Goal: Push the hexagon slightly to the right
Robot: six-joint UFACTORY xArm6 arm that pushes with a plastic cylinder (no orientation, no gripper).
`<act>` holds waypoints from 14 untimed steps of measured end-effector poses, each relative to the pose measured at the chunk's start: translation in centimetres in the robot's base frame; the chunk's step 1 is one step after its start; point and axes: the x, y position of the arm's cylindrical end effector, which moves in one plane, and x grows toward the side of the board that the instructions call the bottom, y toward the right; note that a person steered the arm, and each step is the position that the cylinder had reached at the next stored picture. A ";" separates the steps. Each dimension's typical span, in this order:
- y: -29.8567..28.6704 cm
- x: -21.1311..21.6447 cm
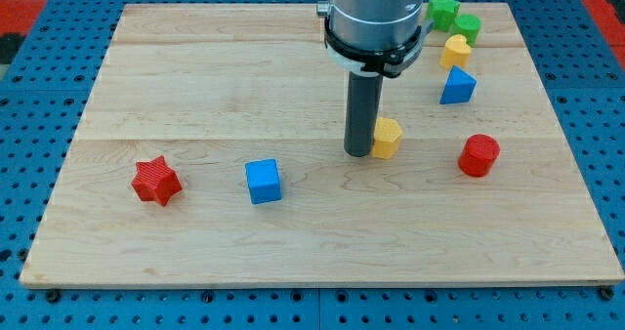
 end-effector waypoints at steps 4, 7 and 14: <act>0.0 1.3; 0.8 -0.5; 8.2 -2.8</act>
